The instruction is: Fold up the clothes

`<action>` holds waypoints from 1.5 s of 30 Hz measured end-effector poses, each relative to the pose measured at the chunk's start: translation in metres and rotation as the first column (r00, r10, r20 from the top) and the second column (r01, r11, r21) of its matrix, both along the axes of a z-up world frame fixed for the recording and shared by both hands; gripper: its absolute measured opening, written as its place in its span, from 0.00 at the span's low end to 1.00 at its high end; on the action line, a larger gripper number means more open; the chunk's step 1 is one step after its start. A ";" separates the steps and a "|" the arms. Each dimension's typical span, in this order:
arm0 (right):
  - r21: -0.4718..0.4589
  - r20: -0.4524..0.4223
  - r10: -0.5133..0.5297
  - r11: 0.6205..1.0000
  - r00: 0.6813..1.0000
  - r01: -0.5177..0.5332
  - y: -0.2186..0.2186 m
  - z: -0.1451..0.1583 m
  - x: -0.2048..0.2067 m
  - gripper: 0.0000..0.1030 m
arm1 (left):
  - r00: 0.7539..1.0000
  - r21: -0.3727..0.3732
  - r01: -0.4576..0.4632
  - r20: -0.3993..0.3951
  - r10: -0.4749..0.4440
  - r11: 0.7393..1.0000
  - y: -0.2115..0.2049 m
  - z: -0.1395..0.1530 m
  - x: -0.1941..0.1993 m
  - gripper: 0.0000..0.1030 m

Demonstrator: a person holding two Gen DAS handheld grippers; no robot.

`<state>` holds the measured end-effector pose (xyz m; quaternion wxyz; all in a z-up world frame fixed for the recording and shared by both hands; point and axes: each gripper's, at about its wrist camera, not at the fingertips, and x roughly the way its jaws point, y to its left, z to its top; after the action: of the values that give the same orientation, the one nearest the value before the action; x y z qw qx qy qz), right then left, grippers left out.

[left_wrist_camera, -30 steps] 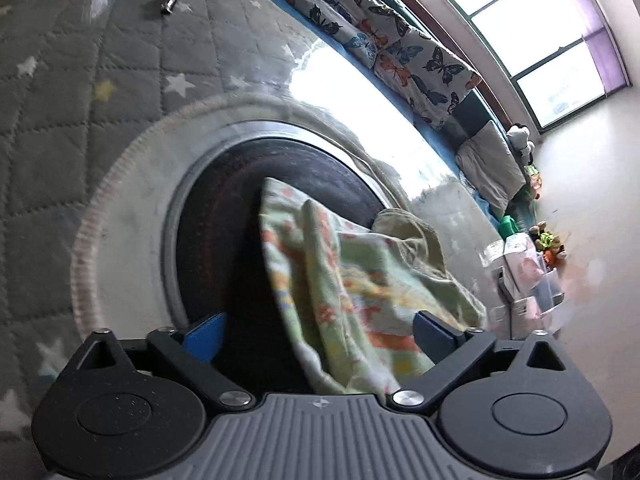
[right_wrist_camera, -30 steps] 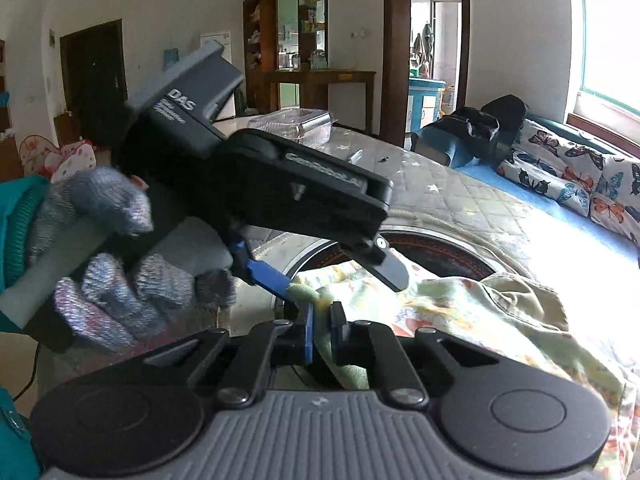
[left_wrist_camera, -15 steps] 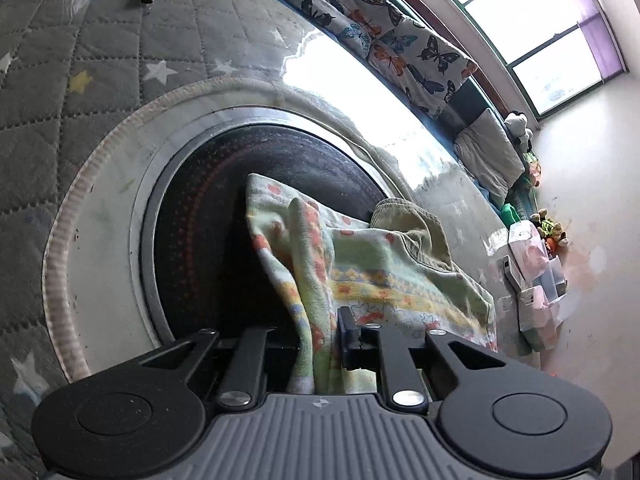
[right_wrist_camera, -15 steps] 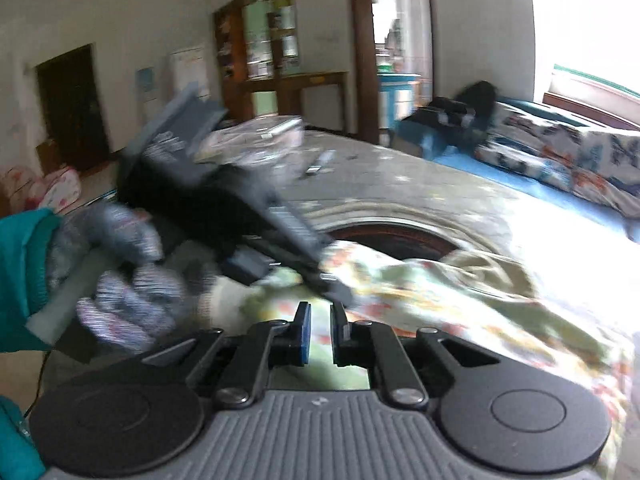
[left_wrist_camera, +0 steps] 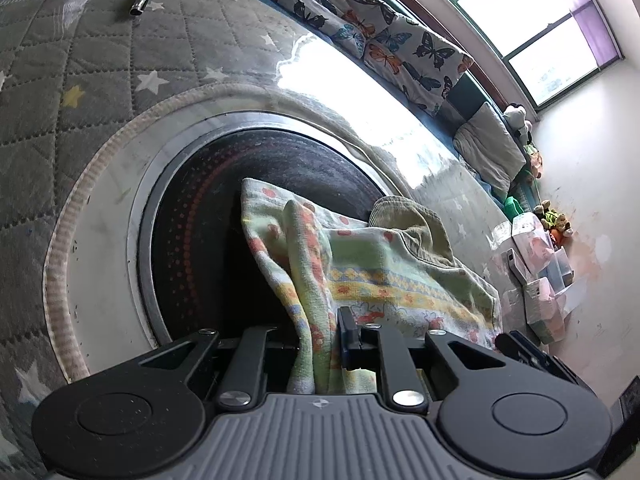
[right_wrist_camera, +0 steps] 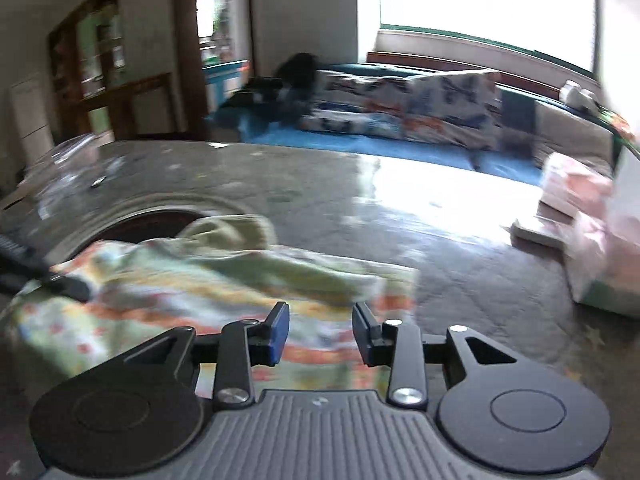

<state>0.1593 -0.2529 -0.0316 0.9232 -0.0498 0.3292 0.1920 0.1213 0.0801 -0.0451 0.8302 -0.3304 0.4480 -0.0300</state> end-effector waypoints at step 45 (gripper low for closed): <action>0.183 0.034 -0.147 0.973 0.989 0.138 -0.044 0.030 -0.032 0.06 | 0.977 0.179 0.147 0.127 -0.171 0.973 -0.041 0.038 0.006 0.11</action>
<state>0.1272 -0.2966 -0.0015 0.9428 0.0533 0.2913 0.1531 0.1277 0.0391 -0.0066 0.8797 -0.2188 0.4141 -0.0821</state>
